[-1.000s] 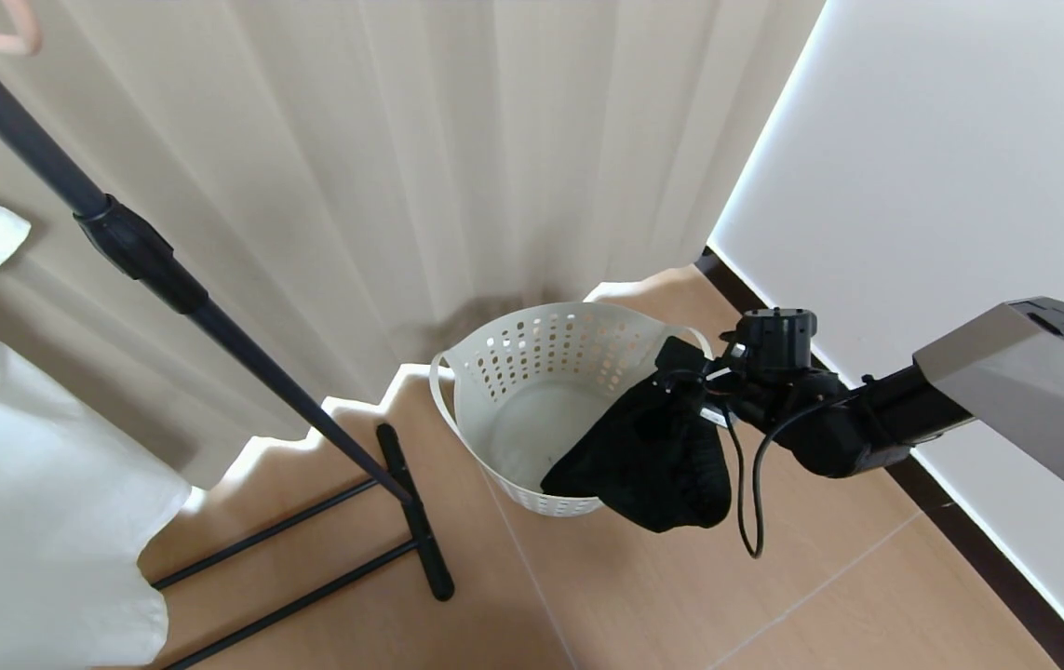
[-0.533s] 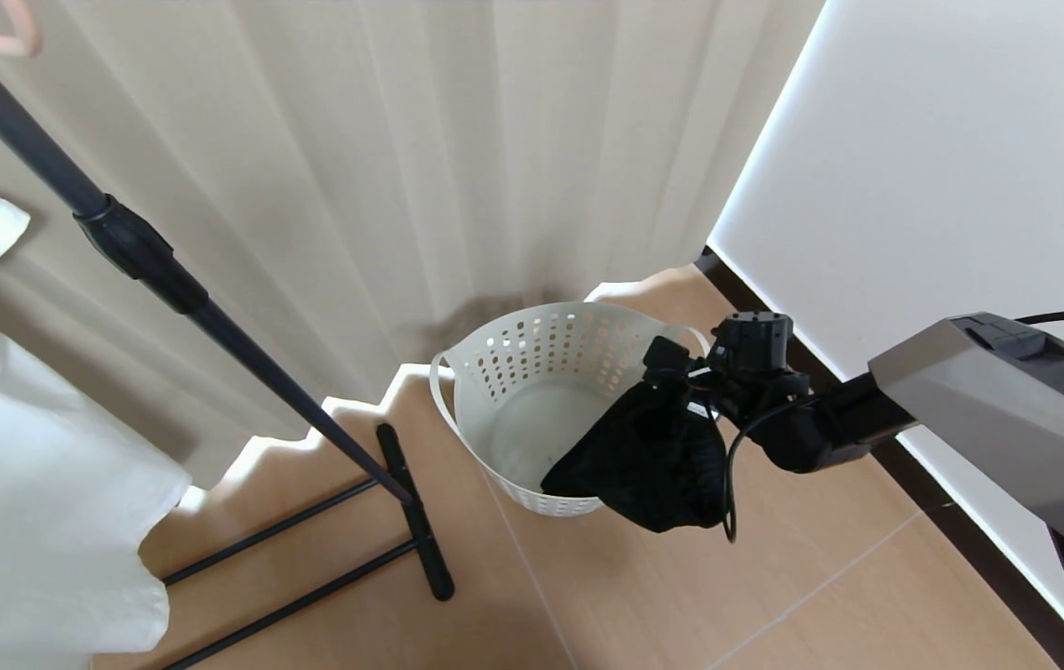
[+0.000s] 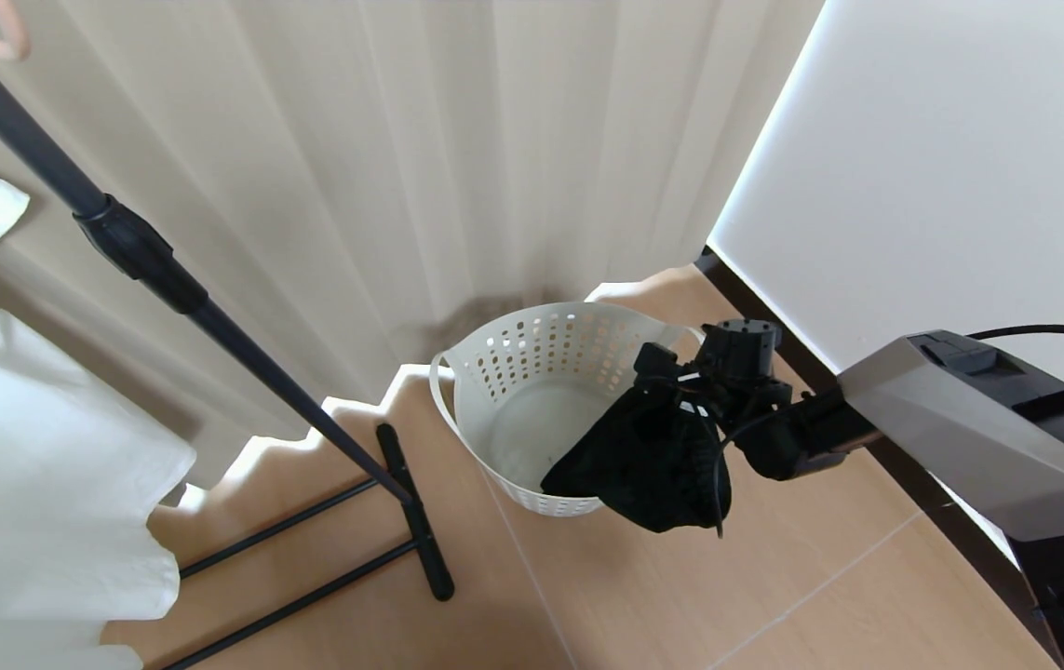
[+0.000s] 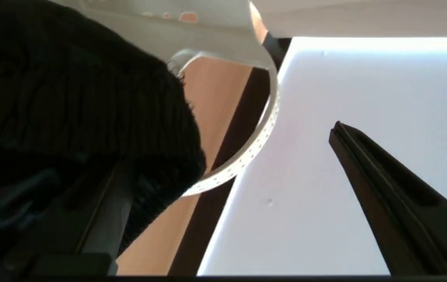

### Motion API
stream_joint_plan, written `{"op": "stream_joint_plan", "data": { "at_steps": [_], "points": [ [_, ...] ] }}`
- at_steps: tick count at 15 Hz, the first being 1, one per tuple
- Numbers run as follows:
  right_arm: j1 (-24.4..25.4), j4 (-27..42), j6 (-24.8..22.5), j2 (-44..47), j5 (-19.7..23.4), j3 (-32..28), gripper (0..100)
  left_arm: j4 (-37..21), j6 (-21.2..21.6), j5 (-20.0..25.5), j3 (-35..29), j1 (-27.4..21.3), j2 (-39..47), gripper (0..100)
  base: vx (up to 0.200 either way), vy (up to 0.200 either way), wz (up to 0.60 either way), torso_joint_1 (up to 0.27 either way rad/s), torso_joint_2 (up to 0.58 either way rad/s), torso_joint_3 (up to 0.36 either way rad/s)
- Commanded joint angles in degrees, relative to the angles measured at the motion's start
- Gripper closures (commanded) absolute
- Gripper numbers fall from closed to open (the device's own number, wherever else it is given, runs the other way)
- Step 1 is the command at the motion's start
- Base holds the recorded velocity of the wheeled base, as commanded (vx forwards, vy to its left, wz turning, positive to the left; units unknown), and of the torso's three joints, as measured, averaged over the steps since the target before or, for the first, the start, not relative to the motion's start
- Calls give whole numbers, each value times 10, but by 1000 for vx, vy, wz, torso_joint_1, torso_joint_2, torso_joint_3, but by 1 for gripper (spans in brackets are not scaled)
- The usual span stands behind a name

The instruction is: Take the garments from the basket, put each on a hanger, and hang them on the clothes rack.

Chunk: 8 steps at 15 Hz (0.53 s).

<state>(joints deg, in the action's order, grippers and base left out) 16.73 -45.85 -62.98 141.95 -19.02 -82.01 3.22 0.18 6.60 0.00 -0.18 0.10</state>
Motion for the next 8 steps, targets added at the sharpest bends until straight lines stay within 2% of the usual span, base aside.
{"op": "stream_joint_plan", "data": {
  "at_steps": [1, 2, 3, 8],
  "points": [
    [7, 0, 0, 7, 0, -5, 0, 0, 0, 0, 0, 0, 1, 0, 0, 0, 0, 0, 0, 0],
    [7, -1, 0, 7, -1, -5, 0, -1, 0, 0, 0, 0, 1, 0, 0, 0, 0, 0, 0, 0],
    [7, -1, 0, 7, -1, -5, 100, 0, 0, 0, 0, 0, 1, 0, 0, 0, 0, 0, 0, 0],
    [8, -2, 0, 8, 1, -5, 100, 0, 0, 0, 0, 0, 1, 0, 0, 0, 0, 0, 0, 0]
  ]
}}
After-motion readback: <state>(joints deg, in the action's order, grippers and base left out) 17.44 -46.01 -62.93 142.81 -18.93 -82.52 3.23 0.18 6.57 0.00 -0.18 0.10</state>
